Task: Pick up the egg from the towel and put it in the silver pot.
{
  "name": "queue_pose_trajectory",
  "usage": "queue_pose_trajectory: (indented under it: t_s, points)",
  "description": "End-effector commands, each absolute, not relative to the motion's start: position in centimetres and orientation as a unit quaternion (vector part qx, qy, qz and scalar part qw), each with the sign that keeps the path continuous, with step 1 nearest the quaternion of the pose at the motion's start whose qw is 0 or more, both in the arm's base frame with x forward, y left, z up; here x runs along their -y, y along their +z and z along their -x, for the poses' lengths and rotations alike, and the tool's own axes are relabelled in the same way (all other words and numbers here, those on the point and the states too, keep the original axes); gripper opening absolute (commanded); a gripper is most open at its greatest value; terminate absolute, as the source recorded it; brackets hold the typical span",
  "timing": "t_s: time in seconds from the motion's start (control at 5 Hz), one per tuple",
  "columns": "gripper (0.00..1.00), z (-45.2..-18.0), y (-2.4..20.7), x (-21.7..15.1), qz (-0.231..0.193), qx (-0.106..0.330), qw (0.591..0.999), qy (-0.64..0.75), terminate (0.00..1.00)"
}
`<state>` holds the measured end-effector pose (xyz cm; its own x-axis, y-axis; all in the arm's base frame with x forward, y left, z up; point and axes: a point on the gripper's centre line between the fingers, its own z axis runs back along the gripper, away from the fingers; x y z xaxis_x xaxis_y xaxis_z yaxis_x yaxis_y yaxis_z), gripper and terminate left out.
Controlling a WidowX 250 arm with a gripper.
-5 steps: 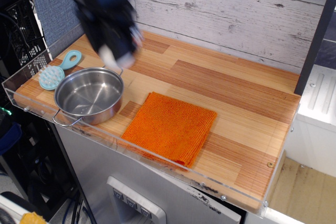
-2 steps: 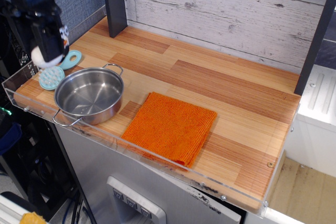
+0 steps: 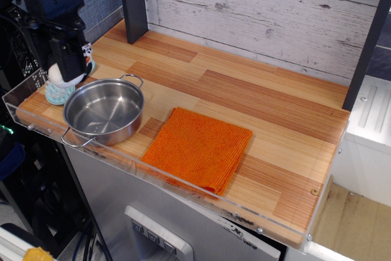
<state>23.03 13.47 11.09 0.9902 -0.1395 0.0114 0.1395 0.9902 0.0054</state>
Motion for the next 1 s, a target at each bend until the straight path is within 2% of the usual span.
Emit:
queue_pose_trajectory:
  t_s: [0.0,0.2,0.4,0.8]
  points:
    - [1.00,-23.9,11.3,-13.7,-0.009,0.009,0.997,-0.072,0.00]
    - [1.00,-24.1,11.1,-13.8,-0.008,0.005,0.997,-0.078,0.00]
    - [1.00,-24.0,12.0,-13.5,-0.004,0.020,0.996,-0.083,0.00]
    - [1.00,-23.4,16.3,-12.3,-0.017,0.074,0.994,-0.077,0.00]
